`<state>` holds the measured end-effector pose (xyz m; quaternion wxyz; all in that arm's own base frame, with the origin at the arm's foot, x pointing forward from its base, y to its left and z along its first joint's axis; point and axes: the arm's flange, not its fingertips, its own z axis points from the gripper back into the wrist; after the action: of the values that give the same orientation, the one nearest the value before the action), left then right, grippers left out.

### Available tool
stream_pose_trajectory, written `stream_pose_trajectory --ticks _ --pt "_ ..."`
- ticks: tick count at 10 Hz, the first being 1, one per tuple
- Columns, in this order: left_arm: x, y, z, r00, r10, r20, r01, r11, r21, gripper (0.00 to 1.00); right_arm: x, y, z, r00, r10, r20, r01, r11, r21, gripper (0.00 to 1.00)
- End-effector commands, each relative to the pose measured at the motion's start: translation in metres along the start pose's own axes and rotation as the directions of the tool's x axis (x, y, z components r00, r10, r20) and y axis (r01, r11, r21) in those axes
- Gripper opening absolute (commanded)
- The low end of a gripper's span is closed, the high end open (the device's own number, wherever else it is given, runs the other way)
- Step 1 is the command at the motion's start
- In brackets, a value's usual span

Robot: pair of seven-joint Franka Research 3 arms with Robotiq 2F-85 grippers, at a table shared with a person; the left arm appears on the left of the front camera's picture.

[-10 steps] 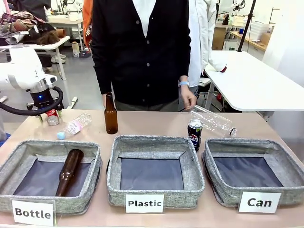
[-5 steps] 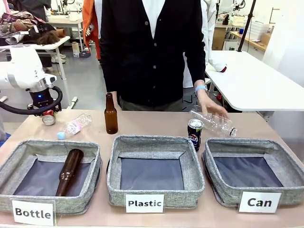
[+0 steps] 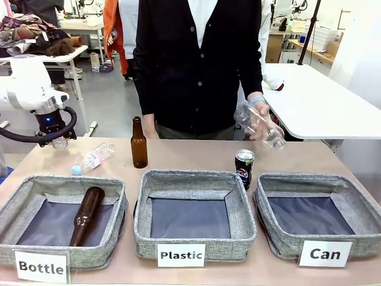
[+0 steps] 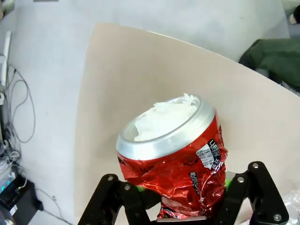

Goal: Sort the can waste into the basket.
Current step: Pick up the can waste from the table and place it in the right Fabric basket.

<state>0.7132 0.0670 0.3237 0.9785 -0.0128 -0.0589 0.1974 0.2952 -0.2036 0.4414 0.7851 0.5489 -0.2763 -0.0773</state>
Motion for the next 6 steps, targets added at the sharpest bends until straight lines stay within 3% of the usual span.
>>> stream_pose_trajectory --ticks 1,3,4,5,6 --pt "-0.023 0.019 0.038 0.999 -0.014 0.041 0.017 0.997 -0.075 0.00 0.004 0.004 0.000 1.000 -0.012 0.015 0.011 1.000 0.019 1.00" --pt "-0.057 0.049 0.099 0.990 -0.138 0.035 0.142 0.968 -0.209 0.00 0.004 0.004 0.000 1.000 -0.012 0.015 0.011 1.000 0.019 1.00" --pt "-0.089 0.072 0.137 0.958 -0.285 0.036 0.282 0.909 -0.306 0.00 0.004 0.004 0.000 1.000 -0.012 0.015 0.011 1.000 0.019 1.00" --pt "-0.120 0.098 0.166 0.891 -0.453 0.021 0.424 0.816 -0.393 0.00 0.004 0.004 0.000 1.000 -0.012 0.015 0.011 1.000 0.019 1.00" --pt "-0.155 0.125 0.186 0.822 -0.564 0.081 0.536 0.718 -0.444 0.00 0.004 0.004 0.000 1.000 -0.012 0.015 0.011 1.000 0.019 1.00"
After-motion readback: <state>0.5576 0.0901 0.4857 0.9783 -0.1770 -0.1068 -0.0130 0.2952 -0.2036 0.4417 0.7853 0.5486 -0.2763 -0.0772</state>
